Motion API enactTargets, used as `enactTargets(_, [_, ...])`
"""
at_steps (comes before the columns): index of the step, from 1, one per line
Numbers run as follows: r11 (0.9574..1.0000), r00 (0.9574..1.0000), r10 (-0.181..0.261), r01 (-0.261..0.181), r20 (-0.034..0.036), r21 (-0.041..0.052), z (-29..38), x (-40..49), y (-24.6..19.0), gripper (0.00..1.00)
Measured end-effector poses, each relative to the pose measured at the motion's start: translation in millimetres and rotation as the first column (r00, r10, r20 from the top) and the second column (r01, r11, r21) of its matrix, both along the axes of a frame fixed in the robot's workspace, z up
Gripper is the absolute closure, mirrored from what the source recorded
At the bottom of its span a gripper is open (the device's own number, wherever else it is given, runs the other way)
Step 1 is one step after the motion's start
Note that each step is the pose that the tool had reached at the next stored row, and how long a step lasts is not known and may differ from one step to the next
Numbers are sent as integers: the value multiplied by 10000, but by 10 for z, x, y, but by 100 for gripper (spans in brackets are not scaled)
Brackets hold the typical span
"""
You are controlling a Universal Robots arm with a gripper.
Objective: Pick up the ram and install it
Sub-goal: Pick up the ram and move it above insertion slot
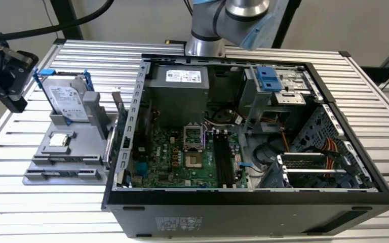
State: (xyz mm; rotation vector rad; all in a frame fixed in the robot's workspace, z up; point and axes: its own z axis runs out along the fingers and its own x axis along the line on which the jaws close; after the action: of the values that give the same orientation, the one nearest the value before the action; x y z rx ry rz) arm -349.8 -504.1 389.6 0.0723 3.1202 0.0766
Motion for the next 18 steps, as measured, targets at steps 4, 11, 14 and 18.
enactTargets(4, [9996,9996,290,-290,-1,-1,1,-1,0,100])
enactTargets(11, [9969,9969,791,-791,0,0,0,-2,0,100])
enactTargets(14, [9948,9948,1023,-1023,1,1,-1,-2,0,100])
enactTargets(18, [9910,9910,1338,-1338,0,0,0,-2,0,100])
